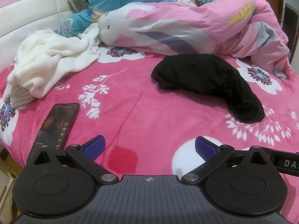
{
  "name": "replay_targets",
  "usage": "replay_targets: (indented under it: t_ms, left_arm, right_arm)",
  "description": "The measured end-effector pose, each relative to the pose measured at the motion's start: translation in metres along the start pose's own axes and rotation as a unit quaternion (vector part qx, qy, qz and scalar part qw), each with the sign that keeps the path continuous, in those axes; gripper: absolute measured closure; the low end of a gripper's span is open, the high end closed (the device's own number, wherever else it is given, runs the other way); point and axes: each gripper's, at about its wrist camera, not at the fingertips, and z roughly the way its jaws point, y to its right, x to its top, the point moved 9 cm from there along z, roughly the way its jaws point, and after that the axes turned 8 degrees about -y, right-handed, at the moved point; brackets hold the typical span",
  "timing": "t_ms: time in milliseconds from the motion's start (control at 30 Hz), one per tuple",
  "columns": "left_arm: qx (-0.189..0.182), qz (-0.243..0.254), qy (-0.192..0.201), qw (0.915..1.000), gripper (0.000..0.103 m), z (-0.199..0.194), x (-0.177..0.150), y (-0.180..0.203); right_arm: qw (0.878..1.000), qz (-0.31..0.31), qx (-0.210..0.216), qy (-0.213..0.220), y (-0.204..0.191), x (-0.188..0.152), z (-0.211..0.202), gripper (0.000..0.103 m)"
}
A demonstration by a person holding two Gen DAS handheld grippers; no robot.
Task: Fold clothes
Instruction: 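Move both open grippers toward the crumpled black T-shirt on the bed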
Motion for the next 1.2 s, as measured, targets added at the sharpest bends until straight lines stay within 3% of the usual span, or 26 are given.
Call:
replay_targets:
  t_ms: [1200]
  left_arm:
    - [0.011,-0.001,-0.013,0.9998,0.000,0.014,-0.003,0.000]
  right_arm:
    - [1.000,0.006,0.001,-0.011,0.004,0.000,0.009,0.000]
